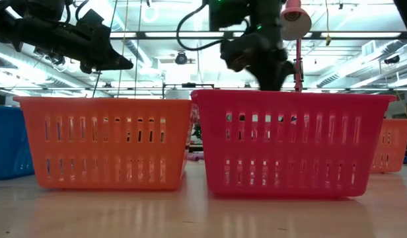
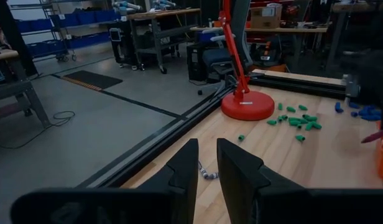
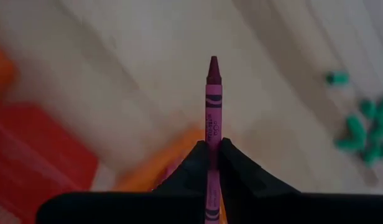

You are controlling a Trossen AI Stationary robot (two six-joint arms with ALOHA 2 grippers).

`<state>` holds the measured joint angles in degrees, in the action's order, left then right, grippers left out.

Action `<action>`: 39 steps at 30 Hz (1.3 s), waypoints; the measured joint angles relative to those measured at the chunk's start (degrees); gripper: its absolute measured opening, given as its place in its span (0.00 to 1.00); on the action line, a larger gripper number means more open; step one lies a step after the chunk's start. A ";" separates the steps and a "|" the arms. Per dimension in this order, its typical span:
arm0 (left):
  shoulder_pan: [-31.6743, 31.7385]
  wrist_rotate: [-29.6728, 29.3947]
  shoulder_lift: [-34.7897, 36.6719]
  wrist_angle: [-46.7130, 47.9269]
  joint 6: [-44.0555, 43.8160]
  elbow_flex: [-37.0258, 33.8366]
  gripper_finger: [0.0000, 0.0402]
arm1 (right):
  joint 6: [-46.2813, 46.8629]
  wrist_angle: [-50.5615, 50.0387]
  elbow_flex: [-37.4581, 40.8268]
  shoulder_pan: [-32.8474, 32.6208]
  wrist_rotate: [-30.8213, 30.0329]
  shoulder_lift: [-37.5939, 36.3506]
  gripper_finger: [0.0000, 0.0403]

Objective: Sort crayons
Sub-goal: Put the red crayon into the right orange bin, then put the gray crayon into the red bin

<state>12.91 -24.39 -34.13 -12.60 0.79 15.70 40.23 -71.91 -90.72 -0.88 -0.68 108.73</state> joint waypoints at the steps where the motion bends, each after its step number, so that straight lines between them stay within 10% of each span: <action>1: 0.00 -0.02 0.00 0.00 -0.08 0.00 0.18 | 1.04 -1.12 0.22 -1.11 -0.11 -0.19 0.08; 17: -0.02 -0.01 0.02 0.17 -0.76 0.00 0.18 | 19.36 -5.12 5.85 -13.37 -0.85 -1.20 0.09; 28: -0.02 0.00 0.00 0.17 -0.76 0.00 0.18 | 19.51 -5.27 6.22 -12.55 0.82 -1.39 0.26; 39: -0.02 0.00 0.01 -0.02 -0.73 0.00 0.18 | 8.39 -0.02 1.99 -5.54 -14.44 -1.30 0.27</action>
<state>12.88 -24.38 -34.12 -12.62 0.05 15.70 48.63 -71.93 -88.73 -6.42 -15.12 107.43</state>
